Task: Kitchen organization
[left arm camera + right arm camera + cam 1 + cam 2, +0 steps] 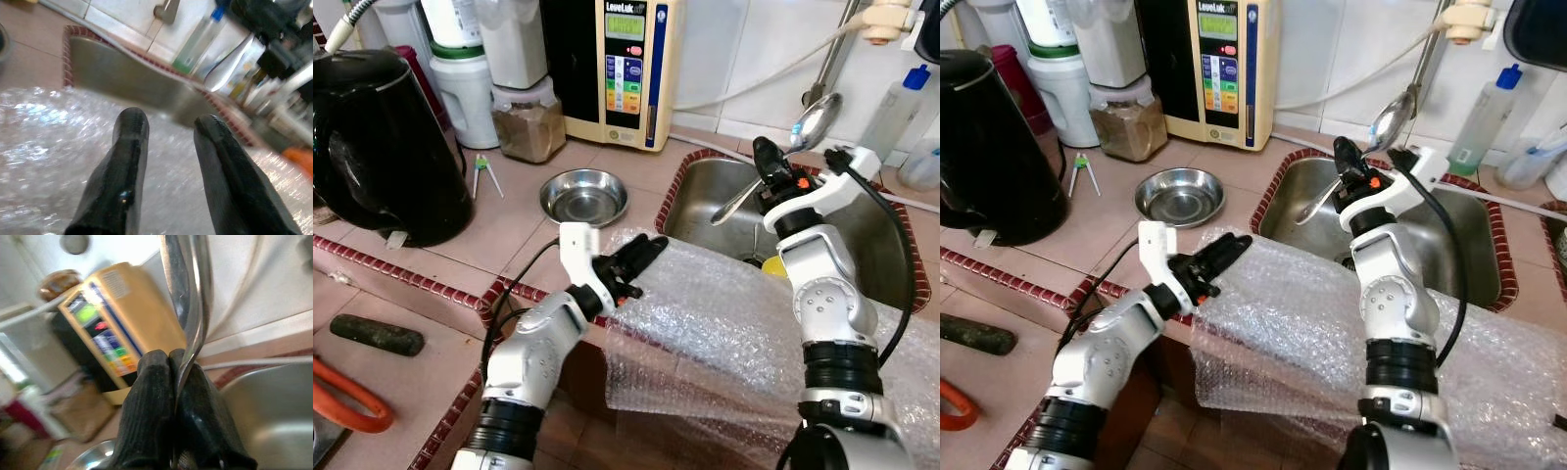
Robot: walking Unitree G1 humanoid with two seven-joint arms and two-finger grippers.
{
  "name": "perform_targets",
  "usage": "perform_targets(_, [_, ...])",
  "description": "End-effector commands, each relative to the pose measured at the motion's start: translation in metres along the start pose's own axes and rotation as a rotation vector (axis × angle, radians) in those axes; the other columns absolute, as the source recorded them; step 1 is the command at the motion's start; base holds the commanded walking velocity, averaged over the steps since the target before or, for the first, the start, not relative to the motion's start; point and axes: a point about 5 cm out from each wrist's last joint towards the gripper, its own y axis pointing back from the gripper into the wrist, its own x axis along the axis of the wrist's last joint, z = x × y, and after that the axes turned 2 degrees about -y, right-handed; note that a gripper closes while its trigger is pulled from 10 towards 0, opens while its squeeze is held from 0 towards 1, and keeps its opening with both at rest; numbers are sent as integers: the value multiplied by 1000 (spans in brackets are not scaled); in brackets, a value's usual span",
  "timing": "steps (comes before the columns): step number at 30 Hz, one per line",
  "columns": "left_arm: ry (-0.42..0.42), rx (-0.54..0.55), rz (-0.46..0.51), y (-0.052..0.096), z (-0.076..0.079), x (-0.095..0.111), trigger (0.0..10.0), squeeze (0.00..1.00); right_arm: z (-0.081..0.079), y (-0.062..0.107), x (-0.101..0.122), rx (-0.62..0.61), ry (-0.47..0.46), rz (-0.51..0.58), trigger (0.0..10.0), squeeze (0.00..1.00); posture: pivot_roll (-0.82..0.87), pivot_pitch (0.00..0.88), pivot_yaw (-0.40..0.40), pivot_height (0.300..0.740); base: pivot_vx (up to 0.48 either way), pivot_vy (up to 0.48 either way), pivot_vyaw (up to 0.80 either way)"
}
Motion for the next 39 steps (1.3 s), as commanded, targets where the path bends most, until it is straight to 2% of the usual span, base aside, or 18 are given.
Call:
perform_targets(1, [-66, 0, -15, 1, 0, 0, 10000, 1000, 12, -4, 9, -77, 88, 32, 0, 0, -6, 8, 21, 740, 0, 0, 0])
perform_targets(3, [-65, -3, -14, 2, 1, 0, 10000, 1000, 20, -3, 8, -114, 121, 18, 0, 0, -2, 8, 22, 740, 0, 0, 0])
perform_targets(5, [-167, -6, -14, 1, 1, 4, 10000, 1000, 41, 1, -5, -219, 284, -89, 0, 0, 0, 10, 25, 740, 0, 0, 0])
perform_targets(8, [-195, -11, -17, 1, 1, 4, 10000, 1000, 47, 2, -8, -244, 326, -109, 0, 0, 2, 13, 29, 740, 0, 0, 0])
perform_targets(12, [-301, -39, -30, 0, 6, 7, 10000, 1000, 61, 6, -17, -271, 409, -164, 0, 0, 13, 25, 33, 740, 0, 0, 0])
perform_targets(18, [-334, -48, -43, 2, 6, 6, 10000, 1000, 66, 7, -28, -213, 546, -275, 0, 0, 17, 30, 41, 740, 0, 0, 0])
perform_targets(19, [-339, -50, -45, 2, 6, 5, 10000, 1000, 67, 7, -29, -199, 561, -288, 2392, 1000, 17, 30, 41, 740, 0, 0, 0])
perform_targets(20, [-340, -51, -46, 3, 6, 5, 10000, 1000, 68, 8, -31, -189, 596, -313, 10000, 1000, 19, 31, 41, 740, 0, 0, 0])
perform_targets(28, [-343, -58, -49, 3, 7, 4, 10000, 1000, 66, 8, -38, -154, 617, -343, 10000, 1000, 20, 32, 40, 740, 0, 0, 0])
perform_targets(32, [-348, -61, -48, 3, 8, 3, 10000, 1000, 63, 10, -43, -118, 665, -351, 10000, 1000, 17, 32, 38, 740, 0, 0, 0])
perform_targets(35, [-348, -61, -49, 3, 8, 3, 10000, 1000, 58, 10, -45, -57, 635, -338, 10000, 1000, 17, 33, 39, 740, 0, 0, 0])
perform_targets(39, [-349, -60, -50, 3, 8, 3, 10000, 1000, 57, 11, -46, -45, 639, -331, 10000, 1000, 17, 33, 39, 740, 0, 0, 0])
